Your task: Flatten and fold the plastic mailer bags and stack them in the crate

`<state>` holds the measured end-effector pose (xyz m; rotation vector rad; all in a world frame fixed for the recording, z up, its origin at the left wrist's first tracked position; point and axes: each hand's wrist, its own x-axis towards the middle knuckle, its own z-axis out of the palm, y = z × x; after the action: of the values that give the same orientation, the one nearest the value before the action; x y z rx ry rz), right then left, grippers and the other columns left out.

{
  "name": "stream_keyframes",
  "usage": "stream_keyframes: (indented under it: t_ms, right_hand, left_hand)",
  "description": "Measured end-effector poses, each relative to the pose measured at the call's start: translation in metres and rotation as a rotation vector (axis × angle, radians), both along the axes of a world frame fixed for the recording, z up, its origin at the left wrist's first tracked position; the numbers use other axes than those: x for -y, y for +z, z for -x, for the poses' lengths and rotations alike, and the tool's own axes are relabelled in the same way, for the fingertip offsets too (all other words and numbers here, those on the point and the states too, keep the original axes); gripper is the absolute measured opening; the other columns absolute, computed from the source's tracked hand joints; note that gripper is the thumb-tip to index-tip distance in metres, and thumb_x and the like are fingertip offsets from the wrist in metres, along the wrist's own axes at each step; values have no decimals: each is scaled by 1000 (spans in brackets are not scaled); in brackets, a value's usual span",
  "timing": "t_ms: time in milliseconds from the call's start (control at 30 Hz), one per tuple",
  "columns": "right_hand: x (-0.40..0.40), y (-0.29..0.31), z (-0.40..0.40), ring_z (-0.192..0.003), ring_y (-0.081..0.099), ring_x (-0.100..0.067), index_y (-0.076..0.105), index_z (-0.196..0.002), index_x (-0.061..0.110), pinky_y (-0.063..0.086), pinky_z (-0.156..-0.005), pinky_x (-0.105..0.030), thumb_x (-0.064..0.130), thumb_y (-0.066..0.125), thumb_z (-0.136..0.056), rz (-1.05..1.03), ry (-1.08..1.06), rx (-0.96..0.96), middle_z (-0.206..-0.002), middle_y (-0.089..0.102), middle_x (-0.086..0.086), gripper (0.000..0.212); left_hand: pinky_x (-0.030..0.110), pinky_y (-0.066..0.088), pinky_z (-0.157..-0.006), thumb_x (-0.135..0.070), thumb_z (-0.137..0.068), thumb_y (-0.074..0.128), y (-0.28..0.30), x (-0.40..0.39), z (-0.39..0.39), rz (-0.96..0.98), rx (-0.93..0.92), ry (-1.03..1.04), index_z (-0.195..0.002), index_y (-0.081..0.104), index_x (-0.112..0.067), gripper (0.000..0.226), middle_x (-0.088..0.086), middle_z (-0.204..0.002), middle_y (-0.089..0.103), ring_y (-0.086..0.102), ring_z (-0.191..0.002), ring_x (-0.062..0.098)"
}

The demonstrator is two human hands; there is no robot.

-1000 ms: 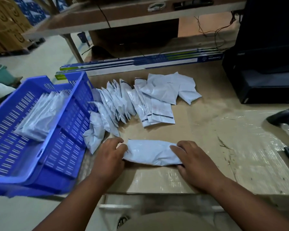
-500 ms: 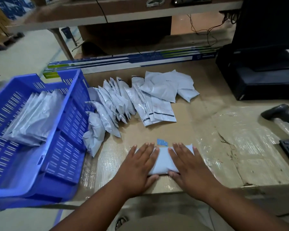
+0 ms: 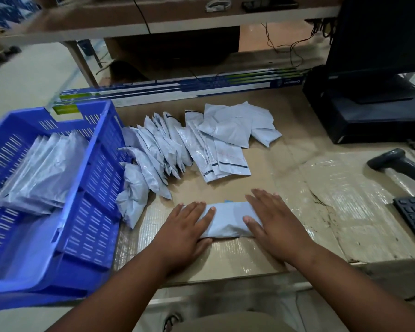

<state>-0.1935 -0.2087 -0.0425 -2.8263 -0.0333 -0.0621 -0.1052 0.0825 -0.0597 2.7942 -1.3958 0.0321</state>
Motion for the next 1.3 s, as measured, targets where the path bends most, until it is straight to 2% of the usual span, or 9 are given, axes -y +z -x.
stream_keyframes:
  t_ms: [100,233,500,667,767,833,933,1100,1300]
  right_hand:
    - [-14,8,-19,-161,12,-17,29,-164,22,12,-132,-43,60,19,-106,-47,-17,34,-174,20,-1,70]
    - [-31,-14,-29,-163,-2,-17,12,-168,18,5,-132,-45,64,5,-101,0,27,-129,-177,4,-3,81]
    - [-36,-41,-27,-161,17,-31,28,-165,7,14,-129,-58,51,12,-106,172,19,-95,-173,20,-16,75]
    - [-33,-47,-26,-162,14,-33,25,-165,6,13,-129,-60,39,18,-103,201,41,-90,-174,18,-18,71]
    - [-35,-49,-28,-162,15,-32,26,-165,7,11,-129,-58,37,23,-103,168,27,-73,-173,19,-17,70]
    - [-35,-49,-28,-162,13,-31,24,-166,7,10,-130,-57,38,22,-103,165,19,-66,-174,18,-16,70]
    - [-34,-46,-27,-162,10,-31,21,-166,7,8,-130,-56,40,20,-104,178,21,-77,-175,14,-16,70]
    - [-33,-48,-27,-162,14,-30,25,-165,6,12,-129,-56,44,22,-104,155,28,-67,-174,18,-16,72]
    - [-30,-46,-24,-163,4,-21,16,-168,11,7,-131,-52,49,11,-105,114,50,-85,-177,8,-8,73]
  left_hand:
    - [55,30,-124,-63,-106,43,-2,0,8,10,-7,7,-167,29,-25,74,13,-166,39,37,-152,33]
    - [56,30,-123,-65,-106,41,4,3,16,19,-10,17,-166,32,-24,73,13,-165,41,38,-152,33]
    - [57,30,-124,-34,-106,44,40,60,26,168,110,0,-145,60,-6,51,18,-153,54,45,-147,34]
    - [60,4,-129,-37,-98,21,20,99,30,-203,-4,107,-165,21,-1,76,23,-172,22,13,-162,39]
    - [60,-11,-127,-40,-101,13,15,104,35,-345,24,144,-161,-14,-1,77,25,-174,-7,-11,-162,39]
    - [59,-14,-126,-41,-102,12,18,105,38,-392,38,155,-157,-23,0,77,26,-171,-19,-20,-160,40]
    - [59,-9,-127,-42,-102,14,12,103,37,-369,8,177,-162,-16,2,80,30,-170,-18,-18,-160,42]
    - [56,13,-130,-40,-101,33,-8,89,33,-101,-86,165,-165,22,1,77,26,-173,14,12,-162,38]
    - [54,18,-130,-38,-101,32,-18,84,33,57,-118,187,-163,31,0,73,22,-172,23,18,-162,33]
